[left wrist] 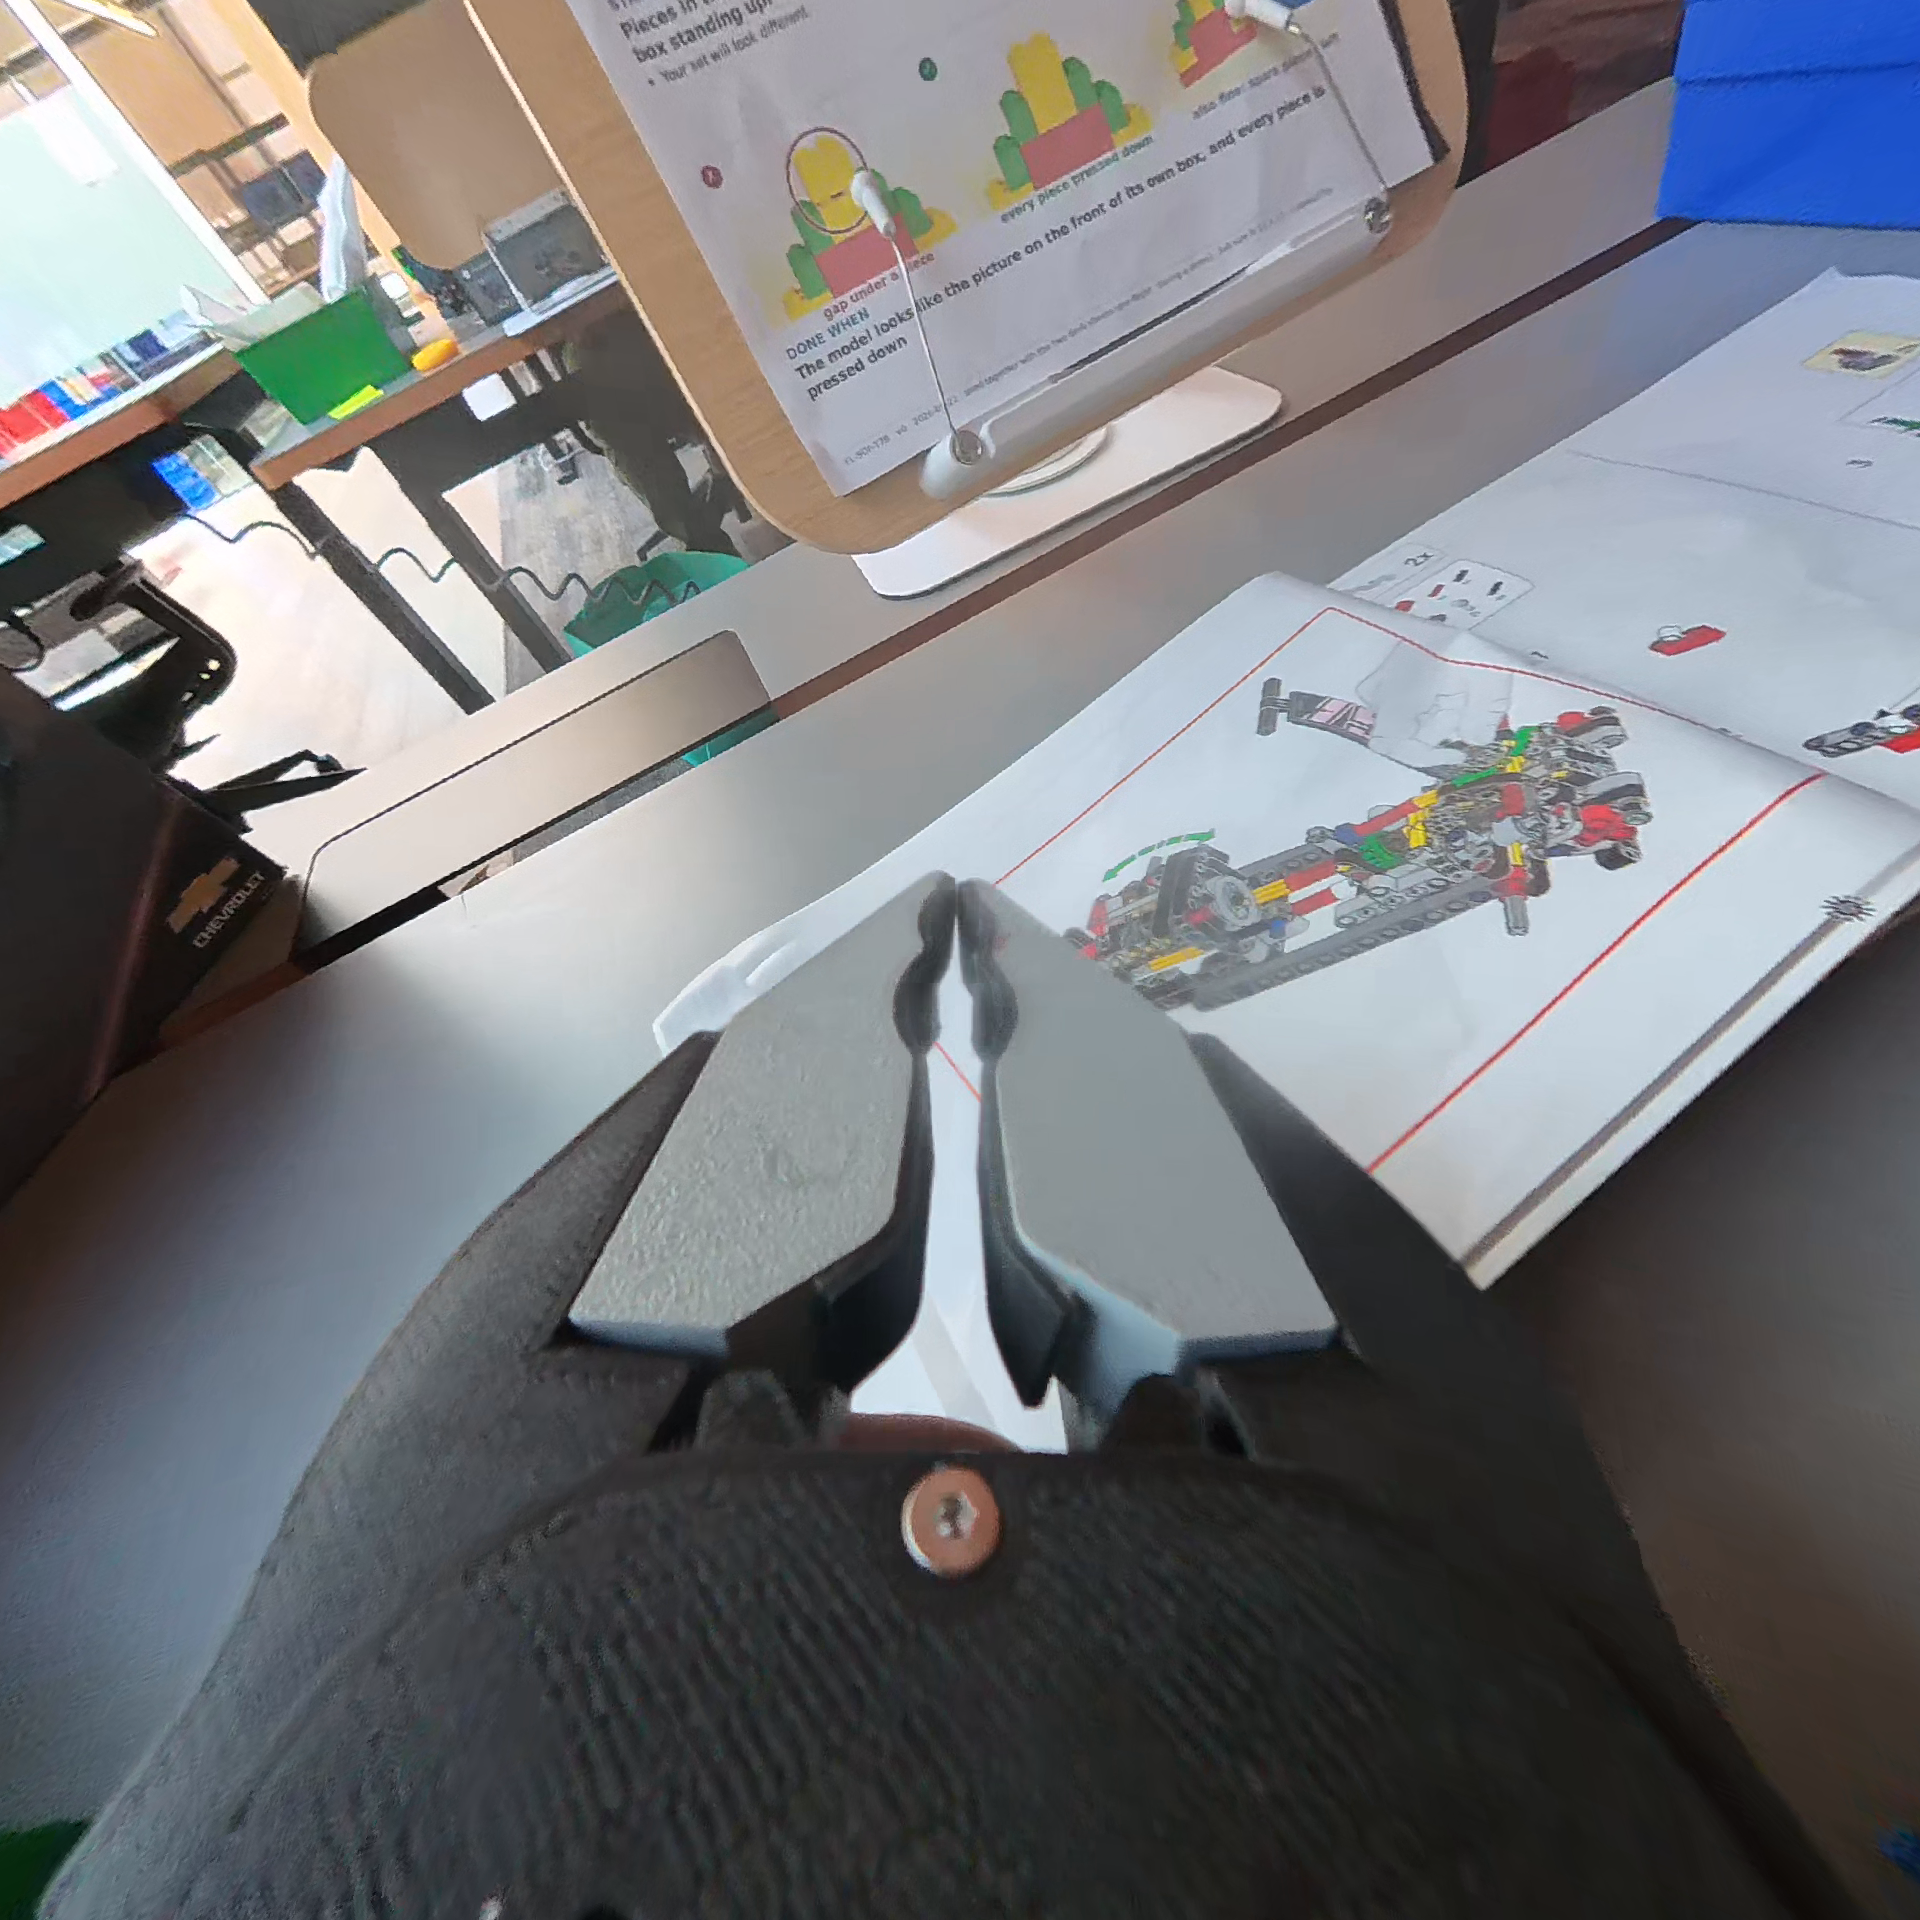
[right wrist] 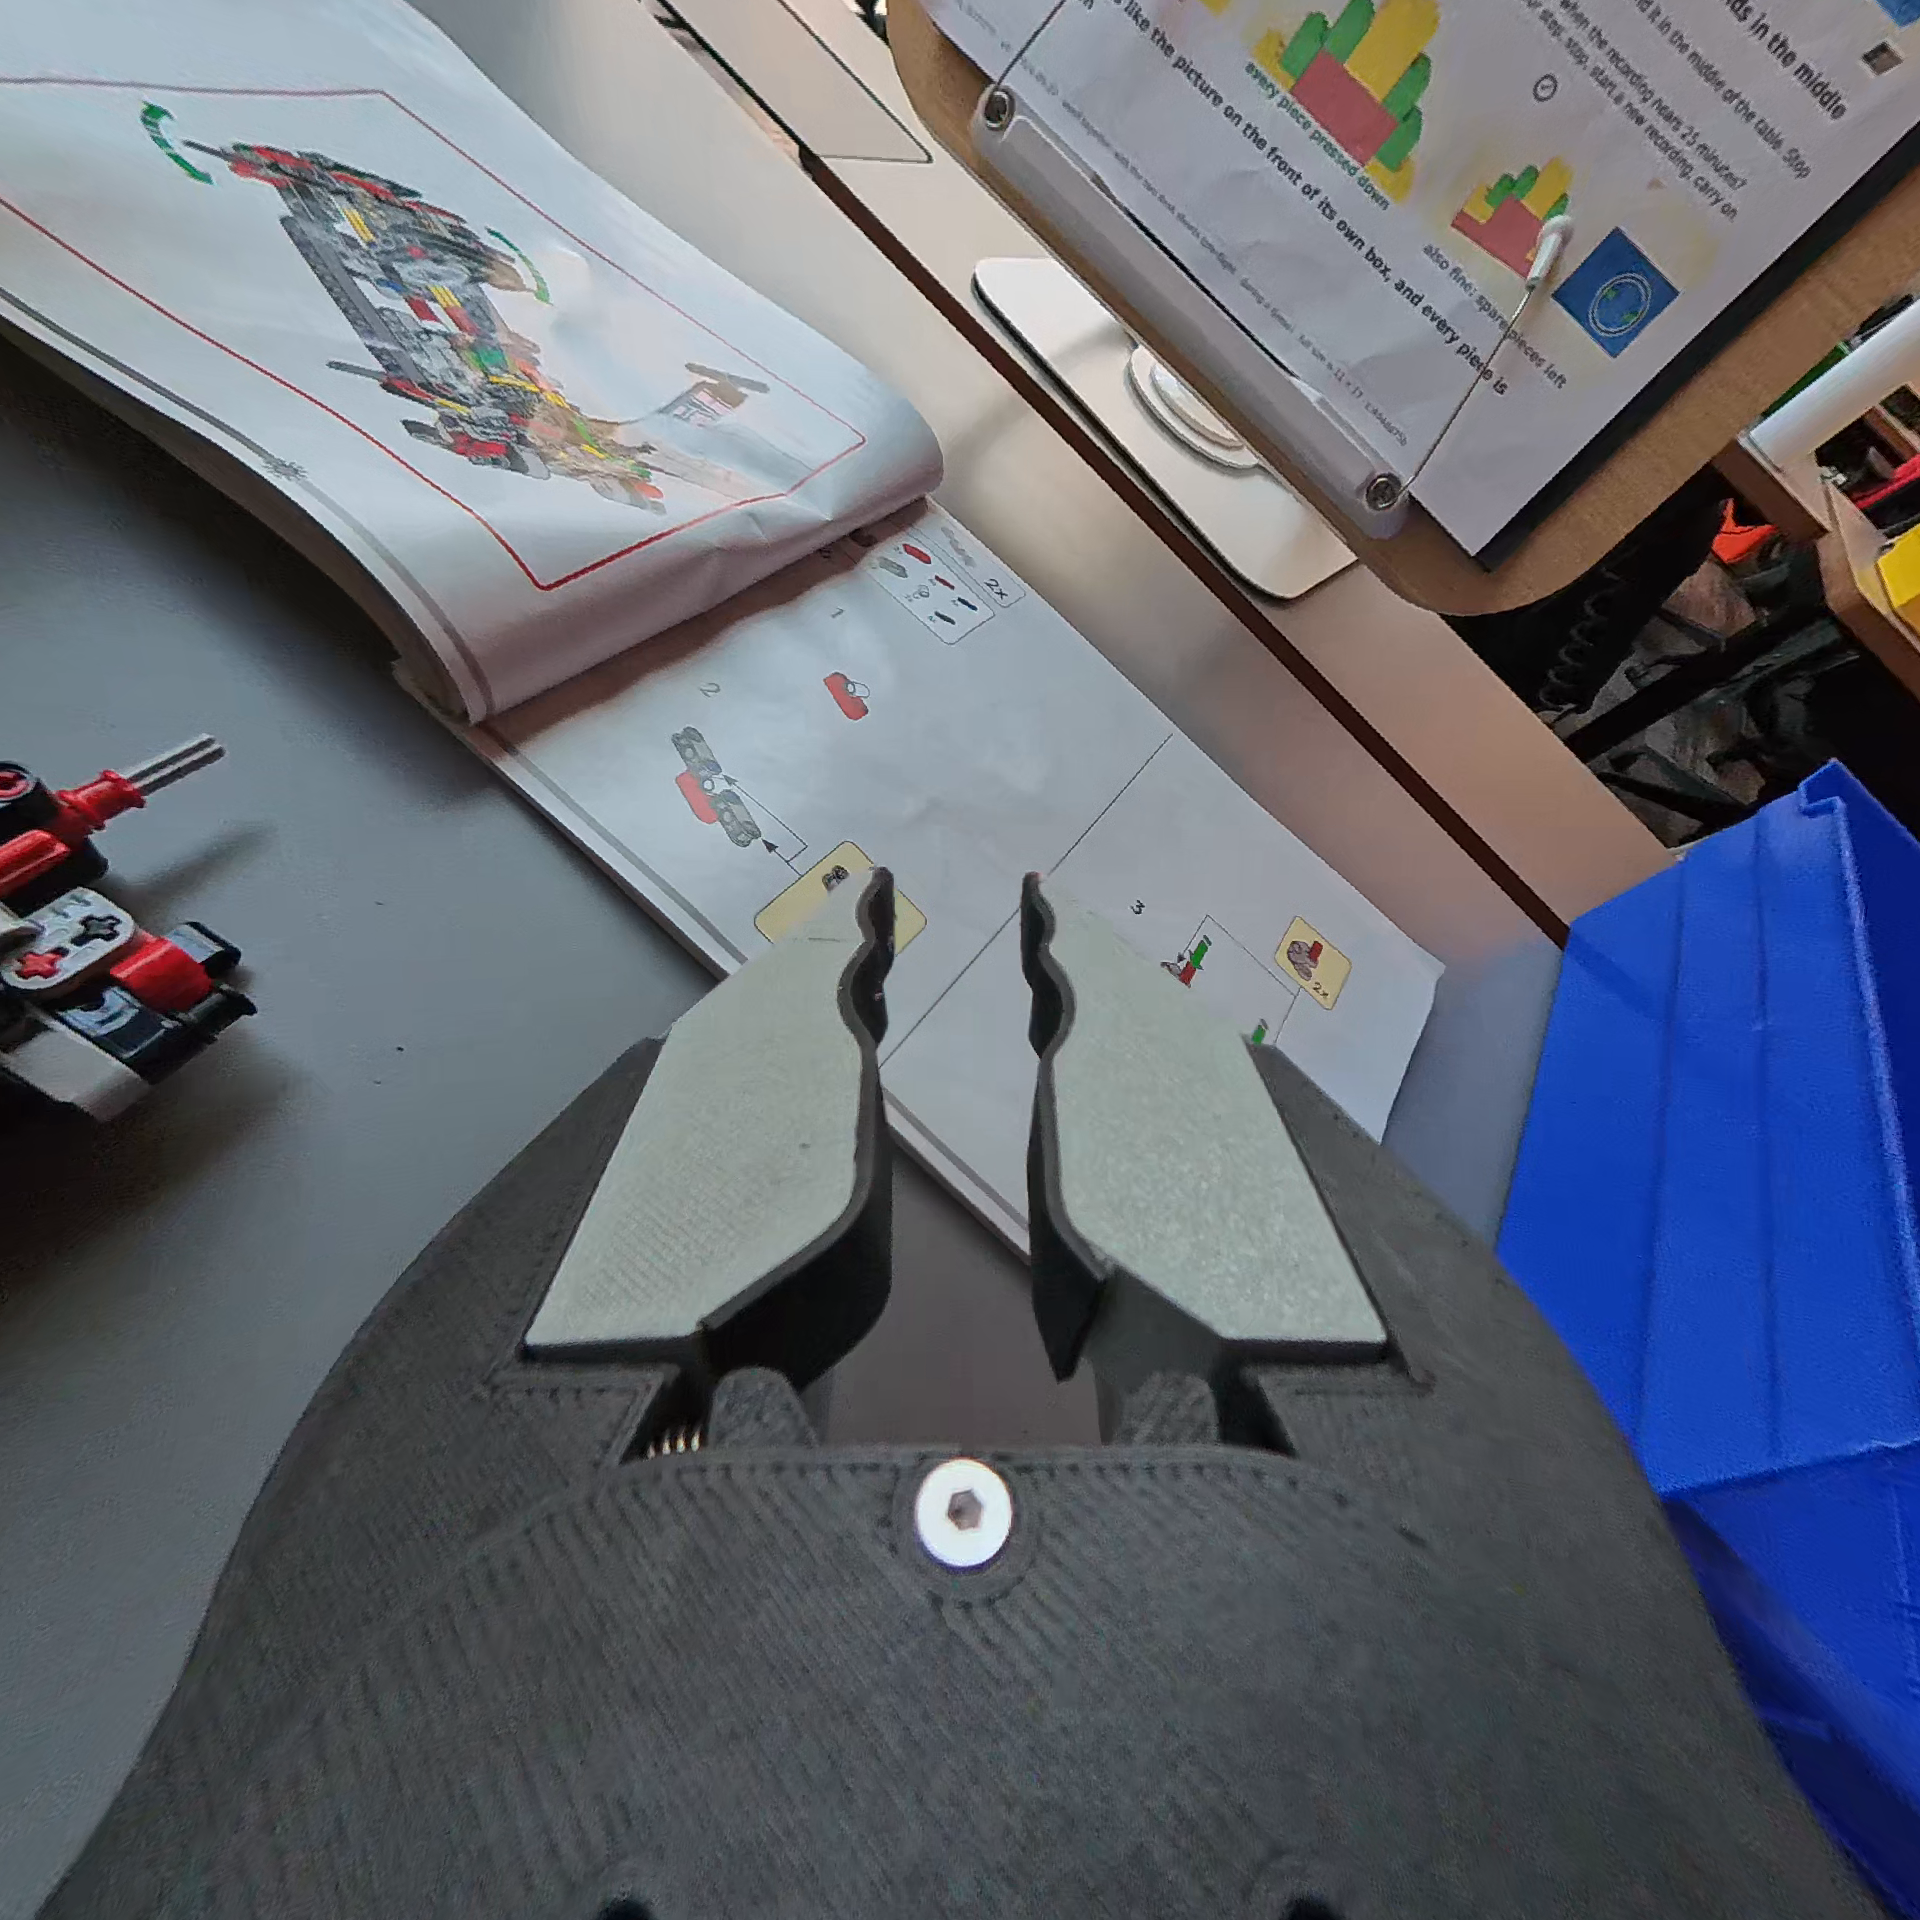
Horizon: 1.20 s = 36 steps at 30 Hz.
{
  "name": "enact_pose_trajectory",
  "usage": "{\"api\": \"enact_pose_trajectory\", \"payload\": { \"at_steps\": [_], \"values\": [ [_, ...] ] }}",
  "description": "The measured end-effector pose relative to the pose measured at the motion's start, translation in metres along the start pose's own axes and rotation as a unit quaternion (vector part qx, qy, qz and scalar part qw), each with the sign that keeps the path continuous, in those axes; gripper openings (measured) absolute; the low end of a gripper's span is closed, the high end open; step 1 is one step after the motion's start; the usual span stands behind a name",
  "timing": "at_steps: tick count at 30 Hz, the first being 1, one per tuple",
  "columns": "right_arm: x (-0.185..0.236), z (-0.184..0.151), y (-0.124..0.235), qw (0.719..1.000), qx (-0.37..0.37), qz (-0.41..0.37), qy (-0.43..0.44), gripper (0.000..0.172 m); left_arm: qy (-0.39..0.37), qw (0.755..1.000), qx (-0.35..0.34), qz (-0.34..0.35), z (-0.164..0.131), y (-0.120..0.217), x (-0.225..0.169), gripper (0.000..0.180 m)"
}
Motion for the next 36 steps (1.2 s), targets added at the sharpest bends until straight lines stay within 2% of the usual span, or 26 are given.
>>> {"api": "enact_pose_trajectory", "payload": {
  "at_steps": [5, 14, 17, 20, 26, 32, 36],
  "values": [
    [0.000, 0.001, 0.001, 1.000, -0.012, 0.012, -0.016, 0.022, 0.004, 0.998, -0.003, 0.056, -0.001, -0.004, 0.011, 0.000],
    [0.008, 0.006, -0.002, 0.999, -0.023, 0.029, -0.034, 0.022, 0.011, 0.997, -0.019, 0.080, 0.006, 0.001, 0.019, 0.000],
    [0.012, 0.009, -0.002, 0.998, -0.034, 0.041, -0.042, 0.023, 0.026, 0.997, -0.024, 0.066, 0.008, 0.003, 0.017, 0.002],
    [0.014, 0.011, -0.002, 0.996, -0.046, 0.053, -0.050, 0.025, 0.033, 0.999, -0.027, 0.033, 0.008, 0.004, 0.013, 0.033],
    [0.003, 0.005, 0.004, 0.993, -0.066, 0.051, -0.084, 0.031, 0.099, 0.993, -0.028, -0.059, 0.008, 0.008, 0.005, 0.044],
    [-0.009, 0.002, 0.016, 0.989, -0.088, 0.039, -0.112, 0.033, 0.102, 0.990, -0.056, -0.078, 0.012, 0.016, 0.005, 0.044],
    [-0.013, -0.001, 0.023, 0.984, -0.106, 0.050, -0.135, 0.030, 0.129, 0.983, -0.061, -0.118, 0.012, 0.020, -0.002, 0.044]
  ]
}}
Point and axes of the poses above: each gripper's, where its closed fingertips meet, y back along the fingers, z out of its top, x = y × z across the jaws, the point moved 5 cm from there along y, back along the fingers, and after that the axes turned 10 degrees about y, right-handed, at the moved point
